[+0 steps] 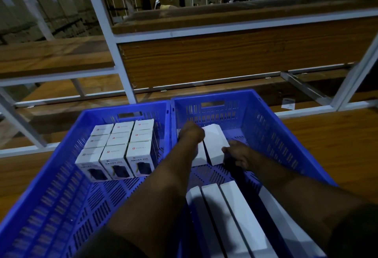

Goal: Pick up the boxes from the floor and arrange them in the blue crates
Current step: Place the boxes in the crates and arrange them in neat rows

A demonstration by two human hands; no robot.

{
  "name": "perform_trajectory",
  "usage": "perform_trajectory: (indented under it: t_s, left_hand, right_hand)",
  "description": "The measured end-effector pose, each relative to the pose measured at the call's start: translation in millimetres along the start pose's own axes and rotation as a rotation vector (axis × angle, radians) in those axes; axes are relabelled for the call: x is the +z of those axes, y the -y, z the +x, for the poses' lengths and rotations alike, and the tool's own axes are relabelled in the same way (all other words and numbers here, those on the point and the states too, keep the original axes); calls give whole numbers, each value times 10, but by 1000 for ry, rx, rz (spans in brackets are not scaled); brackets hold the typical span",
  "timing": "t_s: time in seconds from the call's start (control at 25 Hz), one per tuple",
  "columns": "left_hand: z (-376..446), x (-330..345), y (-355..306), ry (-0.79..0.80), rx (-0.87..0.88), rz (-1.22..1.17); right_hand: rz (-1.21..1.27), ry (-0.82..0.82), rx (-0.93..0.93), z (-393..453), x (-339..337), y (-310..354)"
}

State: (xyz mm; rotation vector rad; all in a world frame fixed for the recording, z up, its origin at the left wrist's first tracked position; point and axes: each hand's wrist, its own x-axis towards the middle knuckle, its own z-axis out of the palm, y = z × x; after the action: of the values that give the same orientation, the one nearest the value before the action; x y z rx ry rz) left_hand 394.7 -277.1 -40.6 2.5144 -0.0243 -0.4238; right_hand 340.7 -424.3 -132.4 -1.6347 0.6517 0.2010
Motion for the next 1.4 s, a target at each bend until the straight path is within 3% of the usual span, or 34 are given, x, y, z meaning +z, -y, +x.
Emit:
perform_trajectory:
  t_s: [0.12,0.24,0.32,0.64,1.04,1.4]
  left_hand:
    - [0,45,51,-109,254,377]
    - [82,-158,121,-252,508,419]
    - [169,-299,208,-283,577,468]
    - [-16,-324,296,-327,548,453]
    - [-402,-117,453,-263,593,723]
    - [-527,-122,430,-160,729,617]
  right_hand:
    - [-166,-61,-85,78,111,-37]
    - [-398,-11,-182,75,119,-63]
    - [-455,1,-224,98,88,-87]
    - [-552,41,-307,129,23,-128]
    - [-534,121,-313,88,-74,-133]
    - [-540,172,-356,26,-28,-115]
